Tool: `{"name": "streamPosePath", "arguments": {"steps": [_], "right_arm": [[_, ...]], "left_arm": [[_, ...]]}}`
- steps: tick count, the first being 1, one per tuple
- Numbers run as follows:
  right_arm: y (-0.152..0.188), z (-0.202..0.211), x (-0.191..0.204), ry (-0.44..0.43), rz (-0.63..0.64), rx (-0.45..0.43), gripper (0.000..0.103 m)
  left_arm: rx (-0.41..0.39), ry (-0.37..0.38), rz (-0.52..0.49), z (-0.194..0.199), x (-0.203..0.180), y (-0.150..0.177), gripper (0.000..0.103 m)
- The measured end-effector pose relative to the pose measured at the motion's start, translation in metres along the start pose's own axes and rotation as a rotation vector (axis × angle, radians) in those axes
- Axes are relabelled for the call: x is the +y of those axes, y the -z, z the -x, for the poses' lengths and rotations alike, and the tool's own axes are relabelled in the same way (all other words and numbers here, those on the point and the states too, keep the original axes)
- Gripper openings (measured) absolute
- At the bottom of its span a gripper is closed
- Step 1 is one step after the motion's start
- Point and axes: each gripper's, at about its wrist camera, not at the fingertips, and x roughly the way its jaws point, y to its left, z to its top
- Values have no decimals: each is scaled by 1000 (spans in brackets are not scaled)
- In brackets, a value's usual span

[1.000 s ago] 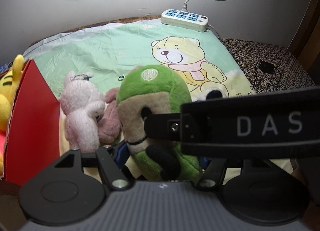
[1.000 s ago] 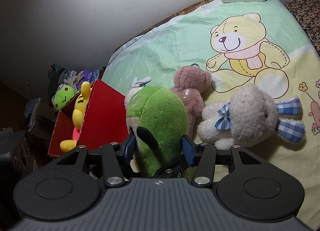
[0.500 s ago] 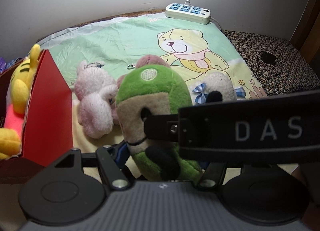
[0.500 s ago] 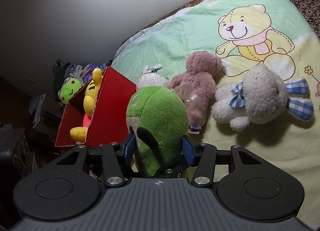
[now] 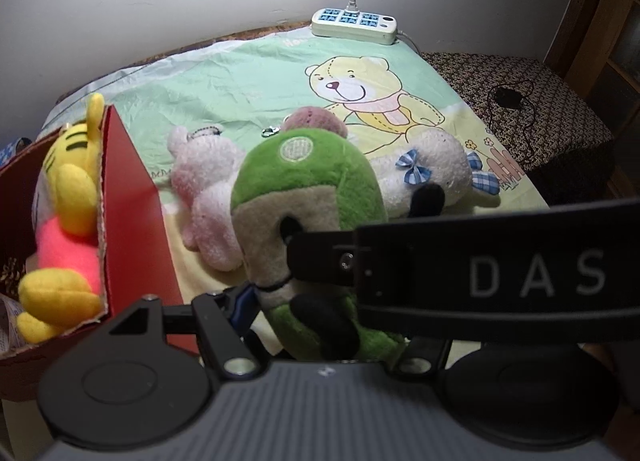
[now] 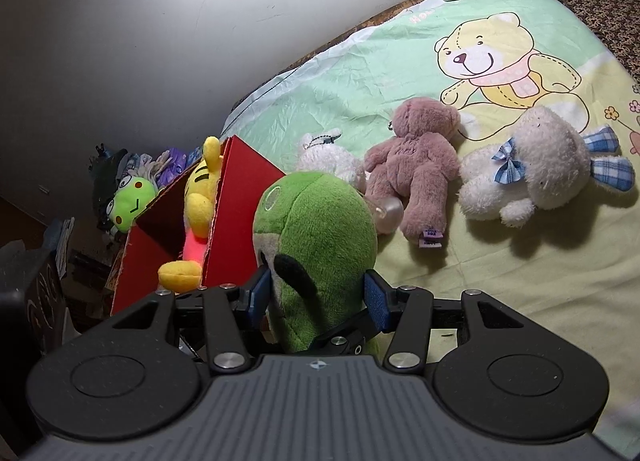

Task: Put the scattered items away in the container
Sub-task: 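Lift the green plush with the right tool toward the red box, then carry the green bean plush over the red box with the right tool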

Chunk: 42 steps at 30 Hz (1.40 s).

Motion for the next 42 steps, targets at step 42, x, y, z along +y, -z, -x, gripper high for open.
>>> {"name": "streamPosePath", "arguments": {"steps": [42], "right_arm": [[14, 30, 95, -148, 222, -76, 53]], "left_arm": [[-138, -97, 117, 114, 43, 11, 65]]}}
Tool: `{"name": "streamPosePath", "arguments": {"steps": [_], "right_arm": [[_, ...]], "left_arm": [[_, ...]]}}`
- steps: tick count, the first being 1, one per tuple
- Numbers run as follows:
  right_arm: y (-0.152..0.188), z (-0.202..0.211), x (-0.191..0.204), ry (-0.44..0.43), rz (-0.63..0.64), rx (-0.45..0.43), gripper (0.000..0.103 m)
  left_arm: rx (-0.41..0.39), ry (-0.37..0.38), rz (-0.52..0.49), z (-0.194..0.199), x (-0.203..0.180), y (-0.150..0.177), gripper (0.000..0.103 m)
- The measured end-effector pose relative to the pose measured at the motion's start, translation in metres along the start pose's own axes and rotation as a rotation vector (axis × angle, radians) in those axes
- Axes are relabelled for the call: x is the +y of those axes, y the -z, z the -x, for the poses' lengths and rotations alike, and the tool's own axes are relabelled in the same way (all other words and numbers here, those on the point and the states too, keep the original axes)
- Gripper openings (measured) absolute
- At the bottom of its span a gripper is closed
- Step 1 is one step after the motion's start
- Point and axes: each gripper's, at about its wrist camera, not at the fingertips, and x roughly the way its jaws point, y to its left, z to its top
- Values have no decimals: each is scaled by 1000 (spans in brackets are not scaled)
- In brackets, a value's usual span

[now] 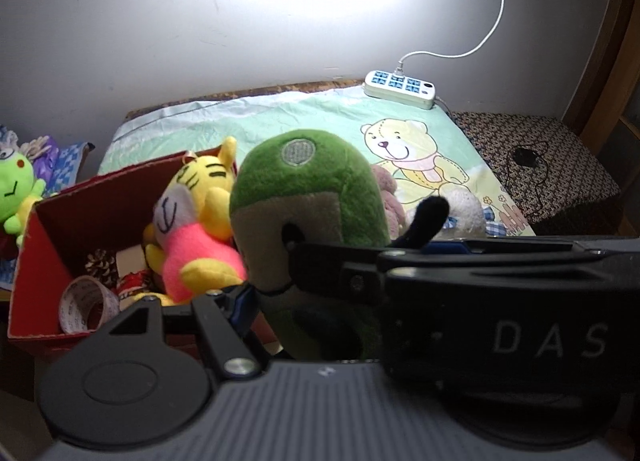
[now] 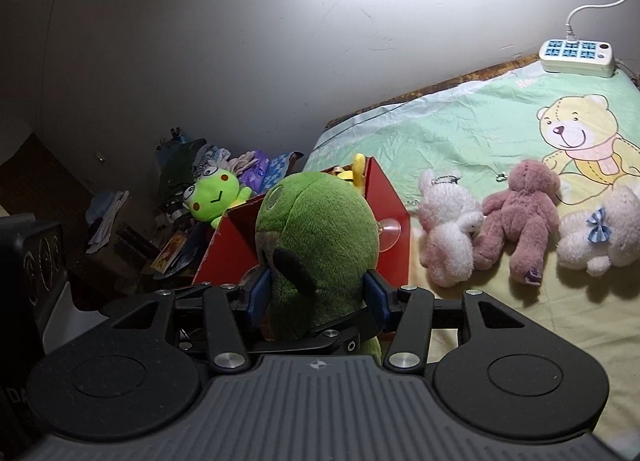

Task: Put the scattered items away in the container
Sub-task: 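Carry the green bean plush over the red box with the right tool, then lower the green bean plush into the red box beside the tiger plush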

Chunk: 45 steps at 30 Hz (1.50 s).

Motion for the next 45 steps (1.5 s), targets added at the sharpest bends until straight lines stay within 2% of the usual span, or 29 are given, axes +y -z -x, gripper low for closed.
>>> {"name": "streamPosePath", "arguments": {"steps": [8, 17, 26, 31, 35, 40, 45], "right_arm": [[-8, -21, 19, -80, 34, 43, 53], [-18, -58, 67, -99, 71, 30, 54], [-21, -110, 96, -89, 58, 35, 53], [-23, -136, 110, -27, 92, 6, 53], [-21, -153, 102, 26, 60, 18, 53], [-13, -170, 88, 79, 21, 28, 53], [-7, -188, 76, 111, -10, 49, 53]], "left_arm": [[-4, -80, 59, 9, 28, -3, 65], [-46, -84, 84, 22, 90, -13, 65], [-79, -39, 81, 13, 165, -14, 65], [-94, 45, 61, -6, 201, -20, 65], [-57, 109, 64, -32, 215, -20, 65], [-9, 154, 68, -62, 222, -14, 65], [48, 169, 64, -87, 225, -10, 66]]}}
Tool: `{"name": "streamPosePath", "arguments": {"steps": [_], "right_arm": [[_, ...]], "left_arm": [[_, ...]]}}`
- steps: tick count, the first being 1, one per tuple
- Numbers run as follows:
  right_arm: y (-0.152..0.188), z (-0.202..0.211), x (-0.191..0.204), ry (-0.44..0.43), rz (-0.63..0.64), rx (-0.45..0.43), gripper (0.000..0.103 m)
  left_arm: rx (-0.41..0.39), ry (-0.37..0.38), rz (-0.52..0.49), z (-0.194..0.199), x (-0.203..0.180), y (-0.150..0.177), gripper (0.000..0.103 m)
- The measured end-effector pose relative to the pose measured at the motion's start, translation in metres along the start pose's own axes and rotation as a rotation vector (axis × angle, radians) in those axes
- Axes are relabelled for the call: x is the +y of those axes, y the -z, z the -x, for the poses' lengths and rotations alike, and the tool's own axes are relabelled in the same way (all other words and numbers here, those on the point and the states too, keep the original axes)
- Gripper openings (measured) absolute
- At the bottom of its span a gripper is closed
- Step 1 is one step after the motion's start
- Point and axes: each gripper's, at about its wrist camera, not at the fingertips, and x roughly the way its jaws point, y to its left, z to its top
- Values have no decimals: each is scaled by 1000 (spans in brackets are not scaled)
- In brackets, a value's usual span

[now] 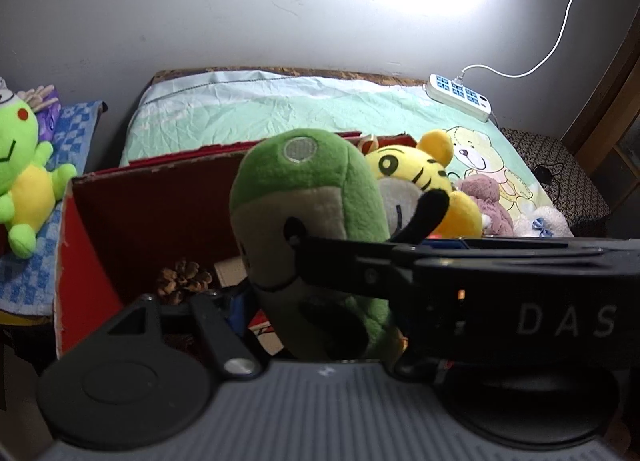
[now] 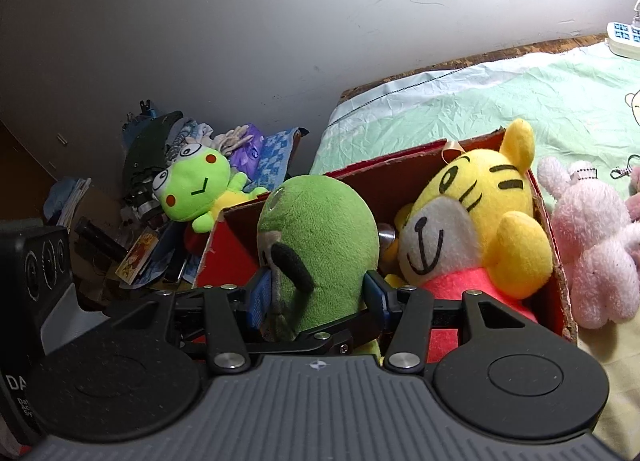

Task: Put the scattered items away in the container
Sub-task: 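Lower the green bean plush into the red box beside the tiger plush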

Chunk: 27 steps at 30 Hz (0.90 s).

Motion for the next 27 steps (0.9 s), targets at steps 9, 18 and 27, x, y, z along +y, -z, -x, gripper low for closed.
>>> {"name": "streamPosePath", "arguments": {"steps": [9, 18, 27], "right_arm": [[2, -23, -16, 11, -31, 22, 53], [-2, -41, -18, 58, 0, 52, 53], [-1, -46, -18, 66, 22, 68, 55]], "left_arm": [[53, -14, 21, -24, 13, 1, 67], [75, -60, 23, -34, 13, -1, 73], [92, -84, 68, -31, 17, 2, 73]]}}
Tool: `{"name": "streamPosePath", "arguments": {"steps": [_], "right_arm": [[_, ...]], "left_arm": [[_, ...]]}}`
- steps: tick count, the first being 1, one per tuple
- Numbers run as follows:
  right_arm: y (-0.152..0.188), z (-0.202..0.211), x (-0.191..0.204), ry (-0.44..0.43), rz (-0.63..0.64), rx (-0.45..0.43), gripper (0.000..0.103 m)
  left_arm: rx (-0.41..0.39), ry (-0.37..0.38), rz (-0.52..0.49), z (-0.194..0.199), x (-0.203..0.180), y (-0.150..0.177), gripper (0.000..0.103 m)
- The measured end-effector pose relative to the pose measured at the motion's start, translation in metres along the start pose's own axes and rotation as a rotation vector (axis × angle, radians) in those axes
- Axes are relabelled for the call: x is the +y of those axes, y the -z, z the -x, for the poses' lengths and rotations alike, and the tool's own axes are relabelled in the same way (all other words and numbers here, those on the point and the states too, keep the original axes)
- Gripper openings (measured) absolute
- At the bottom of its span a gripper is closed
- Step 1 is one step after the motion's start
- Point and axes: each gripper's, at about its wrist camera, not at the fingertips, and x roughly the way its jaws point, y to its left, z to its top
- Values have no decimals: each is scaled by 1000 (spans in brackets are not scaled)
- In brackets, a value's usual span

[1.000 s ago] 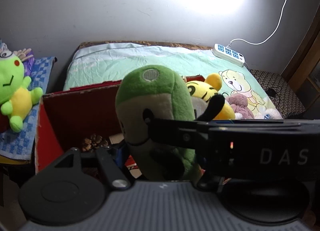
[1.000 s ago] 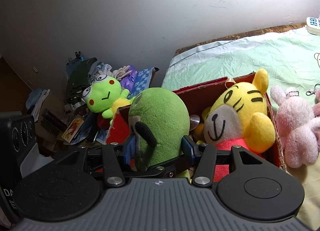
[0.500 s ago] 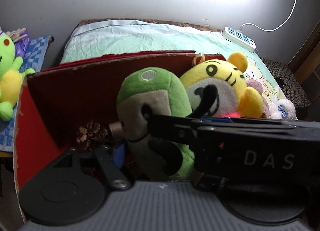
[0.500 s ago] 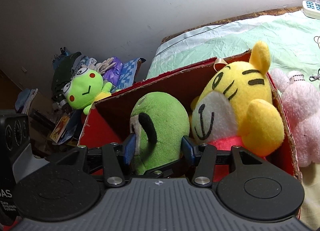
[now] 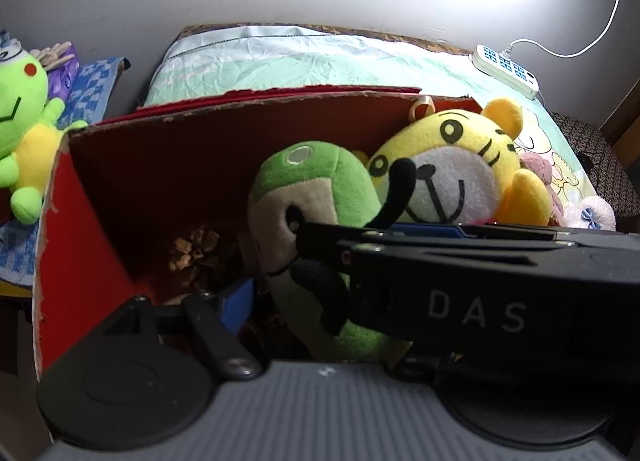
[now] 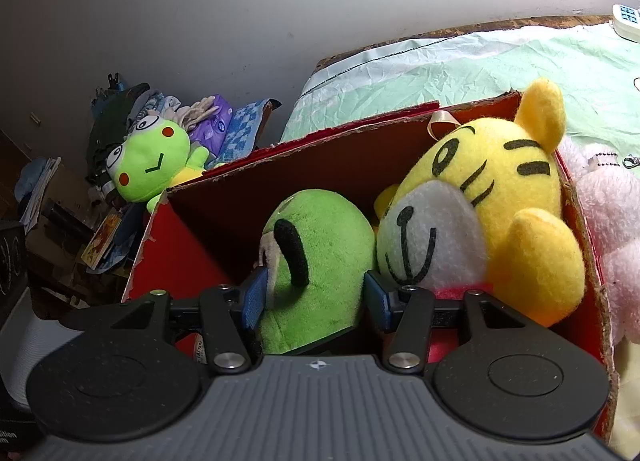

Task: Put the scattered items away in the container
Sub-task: 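Lower the green bean plush into the red box beside the tiger plush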

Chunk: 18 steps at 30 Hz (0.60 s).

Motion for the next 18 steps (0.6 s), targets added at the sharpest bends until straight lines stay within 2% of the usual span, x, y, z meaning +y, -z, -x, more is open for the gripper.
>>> {"name": "streamPosePath", "arguments": {"steps": [18], "right_arm": [[1, 14, -2, 23, -23, -56, 55]], "left_arm": [[-26, 29, -32, 22, -7, 4, 77]]}}
